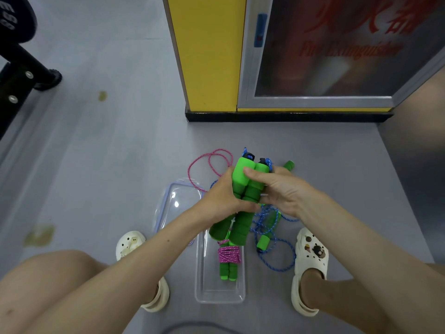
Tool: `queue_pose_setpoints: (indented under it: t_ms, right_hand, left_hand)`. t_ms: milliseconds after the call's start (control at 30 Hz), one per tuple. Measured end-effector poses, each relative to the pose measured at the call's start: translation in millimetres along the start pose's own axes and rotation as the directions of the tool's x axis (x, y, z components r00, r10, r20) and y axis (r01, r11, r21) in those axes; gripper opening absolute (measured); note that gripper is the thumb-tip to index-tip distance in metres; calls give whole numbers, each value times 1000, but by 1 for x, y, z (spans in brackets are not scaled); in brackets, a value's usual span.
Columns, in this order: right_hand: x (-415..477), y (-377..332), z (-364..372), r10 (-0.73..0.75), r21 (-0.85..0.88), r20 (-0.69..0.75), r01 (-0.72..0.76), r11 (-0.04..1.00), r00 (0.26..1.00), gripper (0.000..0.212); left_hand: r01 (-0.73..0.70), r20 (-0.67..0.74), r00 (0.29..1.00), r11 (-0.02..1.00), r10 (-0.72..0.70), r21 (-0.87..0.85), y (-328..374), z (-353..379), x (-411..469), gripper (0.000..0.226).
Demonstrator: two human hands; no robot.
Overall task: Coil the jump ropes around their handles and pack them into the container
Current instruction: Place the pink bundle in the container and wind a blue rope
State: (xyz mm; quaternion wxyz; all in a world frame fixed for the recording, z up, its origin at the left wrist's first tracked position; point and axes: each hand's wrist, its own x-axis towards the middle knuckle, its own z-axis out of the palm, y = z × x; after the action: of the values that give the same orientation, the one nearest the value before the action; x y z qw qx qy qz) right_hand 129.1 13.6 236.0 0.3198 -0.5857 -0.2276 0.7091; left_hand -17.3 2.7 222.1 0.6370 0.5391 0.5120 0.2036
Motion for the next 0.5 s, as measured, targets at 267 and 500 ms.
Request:
queue_pose_setpoints:
  t_ms: [267, 500]
  right_hand:
    - [2, 0, 2, -33, 26, -51, 35, 999, 998, 32]
    - [4, 3, 4, -88, 11, -120, 90, 996, 989, 59]
  left_hand:
    - [-11, 16, 1000, 999, 12, -32, 0, 0, -1, 77]
    - [-36, 6, 999, 997, 36, -72, -2, -1, -1, 80]
